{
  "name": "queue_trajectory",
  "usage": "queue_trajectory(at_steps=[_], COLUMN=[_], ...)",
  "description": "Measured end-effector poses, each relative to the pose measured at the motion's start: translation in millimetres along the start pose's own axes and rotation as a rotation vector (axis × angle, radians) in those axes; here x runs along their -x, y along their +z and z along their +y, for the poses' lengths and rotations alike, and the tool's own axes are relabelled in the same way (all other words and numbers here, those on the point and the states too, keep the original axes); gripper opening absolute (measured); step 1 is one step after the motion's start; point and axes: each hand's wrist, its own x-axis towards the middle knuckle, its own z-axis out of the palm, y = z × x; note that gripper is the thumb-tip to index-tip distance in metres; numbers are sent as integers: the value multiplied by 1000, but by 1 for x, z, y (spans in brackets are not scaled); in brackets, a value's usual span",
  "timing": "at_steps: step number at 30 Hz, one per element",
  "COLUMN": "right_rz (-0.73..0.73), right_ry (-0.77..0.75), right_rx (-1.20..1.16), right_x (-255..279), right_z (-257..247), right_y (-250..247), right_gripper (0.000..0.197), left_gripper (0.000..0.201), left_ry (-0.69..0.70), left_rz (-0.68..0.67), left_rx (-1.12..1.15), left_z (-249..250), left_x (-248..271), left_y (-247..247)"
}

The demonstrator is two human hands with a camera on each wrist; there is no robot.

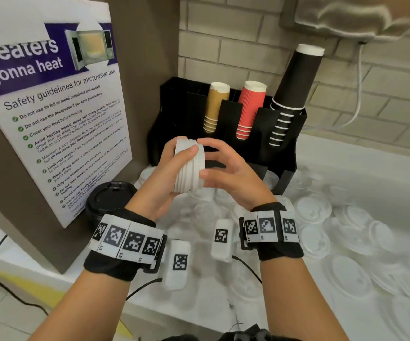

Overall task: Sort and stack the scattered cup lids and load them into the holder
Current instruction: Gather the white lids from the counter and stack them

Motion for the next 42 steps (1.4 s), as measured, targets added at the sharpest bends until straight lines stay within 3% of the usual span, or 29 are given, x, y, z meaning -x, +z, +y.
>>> queue_trajectory(at_steps=[9, 12, 16, 21, 25, 31, 36, 42], right_rz=[4, -15, 33, -278, -519, -850, -864, -770], right_ry=[-11, 10, 94, 174, 212, 234, 211, 96], right_rx=[10, 171, 560, 1012, 1211, 1699, 1844, 1756], right_x=[8, 9, 13, 21, 34, 75, 92, 92], right_z=[-5, -12, -22, -21, -12, 13, 34, 42], right_y=[-2, -15, -47, -53, -36, -11, -4, -3], right_gripper=[55, 48, 34, 34, 42, 82, 89, 87], left_gripper=[63, 60, 47, 49, 58, 54, 56, 67], left_ry=[15, 20, 43, 47, 27, 22, 10, 4], left_rz=[2, 19, 79, 49, 36, 1, -4, 1], left_rx=[9, -19, 8, 34, 29, 20, 26, 22], left_z=[-3, -2, 8, 13, 14, 7, 1, -5], left_x=[1, -2, -9, -14, -16, -13, -12, -10], left_y=[11, 6, -3, 1, 6, 12, 15, 11])
